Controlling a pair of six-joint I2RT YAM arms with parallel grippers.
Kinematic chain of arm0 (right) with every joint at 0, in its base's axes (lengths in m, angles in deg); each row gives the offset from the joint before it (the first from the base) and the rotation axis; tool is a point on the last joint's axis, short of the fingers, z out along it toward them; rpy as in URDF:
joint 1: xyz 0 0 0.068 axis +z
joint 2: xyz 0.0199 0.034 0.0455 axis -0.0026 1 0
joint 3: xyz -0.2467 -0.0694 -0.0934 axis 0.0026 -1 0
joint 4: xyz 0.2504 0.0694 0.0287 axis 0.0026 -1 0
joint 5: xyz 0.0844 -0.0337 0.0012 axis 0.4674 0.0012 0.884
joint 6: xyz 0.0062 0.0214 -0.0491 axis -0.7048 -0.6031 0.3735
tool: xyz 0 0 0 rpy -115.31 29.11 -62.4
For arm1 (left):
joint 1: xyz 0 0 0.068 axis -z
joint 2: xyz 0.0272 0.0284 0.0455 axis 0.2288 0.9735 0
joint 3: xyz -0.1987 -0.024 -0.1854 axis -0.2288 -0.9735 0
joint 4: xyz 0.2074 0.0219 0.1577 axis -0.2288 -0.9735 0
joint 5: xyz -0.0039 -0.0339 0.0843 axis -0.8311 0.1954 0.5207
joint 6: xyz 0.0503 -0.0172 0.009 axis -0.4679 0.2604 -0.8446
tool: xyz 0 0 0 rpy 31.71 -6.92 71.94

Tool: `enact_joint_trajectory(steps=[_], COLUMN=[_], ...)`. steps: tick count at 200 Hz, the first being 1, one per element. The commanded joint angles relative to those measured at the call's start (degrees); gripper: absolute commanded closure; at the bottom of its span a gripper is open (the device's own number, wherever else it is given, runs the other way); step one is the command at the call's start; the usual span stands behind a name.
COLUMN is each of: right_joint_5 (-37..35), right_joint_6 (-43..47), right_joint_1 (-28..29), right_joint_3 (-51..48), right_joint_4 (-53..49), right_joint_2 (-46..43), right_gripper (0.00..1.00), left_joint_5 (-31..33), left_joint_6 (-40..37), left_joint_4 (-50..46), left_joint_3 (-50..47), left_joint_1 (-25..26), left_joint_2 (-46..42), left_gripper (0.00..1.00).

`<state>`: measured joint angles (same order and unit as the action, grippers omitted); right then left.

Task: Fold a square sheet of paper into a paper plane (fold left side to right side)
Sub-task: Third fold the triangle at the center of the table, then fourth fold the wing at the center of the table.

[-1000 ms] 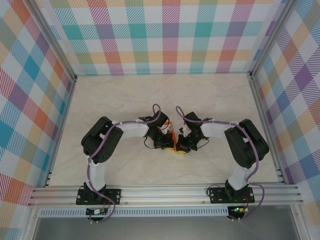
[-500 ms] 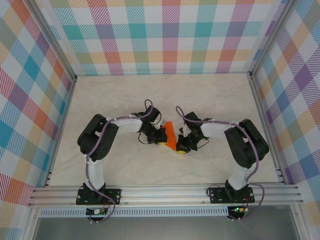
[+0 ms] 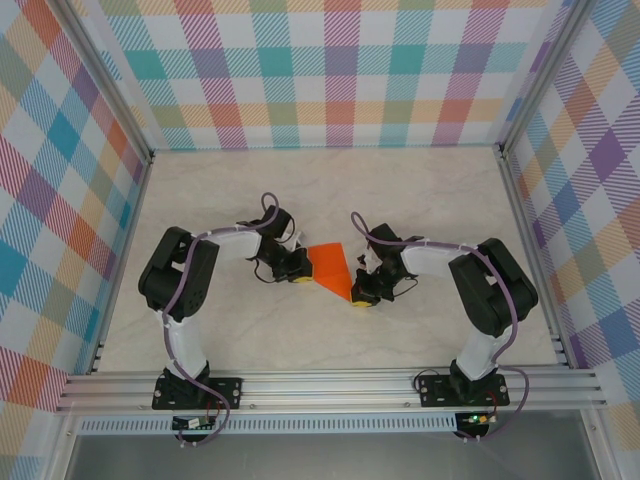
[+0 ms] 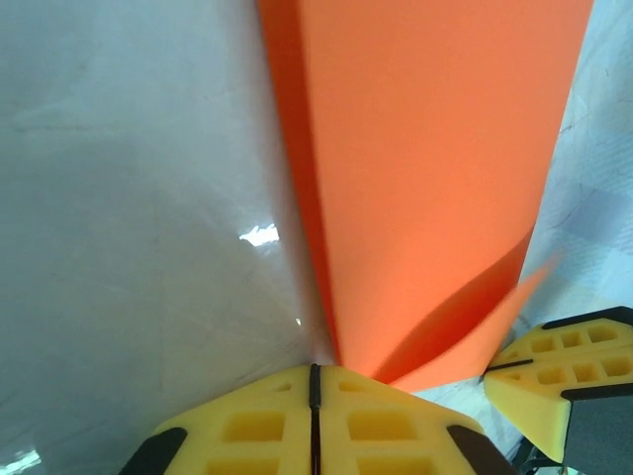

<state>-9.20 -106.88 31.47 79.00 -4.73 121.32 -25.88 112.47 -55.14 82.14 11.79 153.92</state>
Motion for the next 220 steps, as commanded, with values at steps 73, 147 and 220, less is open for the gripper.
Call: enact_joint_trajectory(steps=[73, 147, 220], right_joint_5=[-10.14, -11.52, -13.96], right_joint_6=[10.58, 13.89, 14.97], right_joint_1=[-2.77, -2.74, -2.70], right_joint_3=[2.19, 10.26, 11.43], right_joint_4=[-9.15, -4.48, -0.83], right_joint_2=[-18.39, -5.32, 0.90], right_gripper=[0.48, 0.35, 0.37], left_joint_5=[8.51, 6.10, 6.44], left_joint_6=[7.51, 19.85, 21.68], left_joint_4=[1.79, 18.98, 22.26], left_joint_3=[-7.80, -15.69, -11.08], left_joint_1=[-4.10, 2.22, 5.02], left_joint_2=[-22.47, -21.79, -11.71], left_gripper=[0.56, 0.35, 0.37])
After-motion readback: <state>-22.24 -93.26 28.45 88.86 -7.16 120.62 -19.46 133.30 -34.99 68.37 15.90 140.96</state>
